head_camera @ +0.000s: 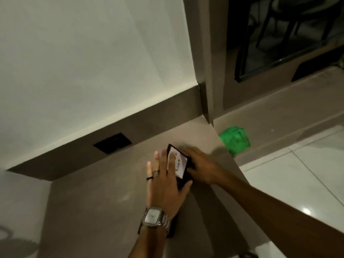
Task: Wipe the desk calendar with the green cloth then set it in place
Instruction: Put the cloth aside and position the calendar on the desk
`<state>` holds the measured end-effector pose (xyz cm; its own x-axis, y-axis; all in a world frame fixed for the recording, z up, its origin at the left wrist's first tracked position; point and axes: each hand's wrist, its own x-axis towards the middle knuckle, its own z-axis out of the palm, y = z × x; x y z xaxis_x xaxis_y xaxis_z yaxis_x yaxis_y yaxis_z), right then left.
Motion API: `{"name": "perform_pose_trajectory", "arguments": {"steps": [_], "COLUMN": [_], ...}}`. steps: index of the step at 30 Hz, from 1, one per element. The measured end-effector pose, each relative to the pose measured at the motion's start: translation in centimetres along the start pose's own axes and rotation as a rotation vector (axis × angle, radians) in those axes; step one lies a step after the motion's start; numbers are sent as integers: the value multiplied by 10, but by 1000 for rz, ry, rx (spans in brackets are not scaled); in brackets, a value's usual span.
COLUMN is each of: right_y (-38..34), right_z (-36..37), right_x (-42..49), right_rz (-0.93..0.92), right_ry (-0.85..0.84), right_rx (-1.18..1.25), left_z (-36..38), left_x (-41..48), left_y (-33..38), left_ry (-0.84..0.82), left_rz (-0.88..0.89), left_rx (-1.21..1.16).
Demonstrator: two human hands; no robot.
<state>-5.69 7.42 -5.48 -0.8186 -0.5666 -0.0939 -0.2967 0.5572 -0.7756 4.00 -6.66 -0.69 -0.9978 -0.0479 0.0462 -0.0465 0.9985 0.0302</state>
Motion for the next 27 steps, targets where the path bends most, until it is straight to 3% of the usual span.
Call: {"name": "perform_pose_trajectory", "arguments": {"steps": [5, 8, 17, 22, 27], "right_y": [-1, 3, -5, -19, -37], "right_z": [11, 16, 44, 66, 82], "right_x": [7, 5, -23, -40, -36], "right_rz": [97, 150, 336, 434, 526], "right_ry": [-79, -88, 174, 346, 410], "right_rx": [-182, -186, -31, -4, -86], "left_z": [-4, -3, -6, -2, 13], "left_x": [-29, -51, -85, -76, -53], "left_y": [-44, -59, -115, -147, -163], "left_ry": [-267, -324, -179, -78, 10], "left_rz": [-174, -257, -489, -649, -756], "left_rx": [-26, -118, -193, -419, -609]}}
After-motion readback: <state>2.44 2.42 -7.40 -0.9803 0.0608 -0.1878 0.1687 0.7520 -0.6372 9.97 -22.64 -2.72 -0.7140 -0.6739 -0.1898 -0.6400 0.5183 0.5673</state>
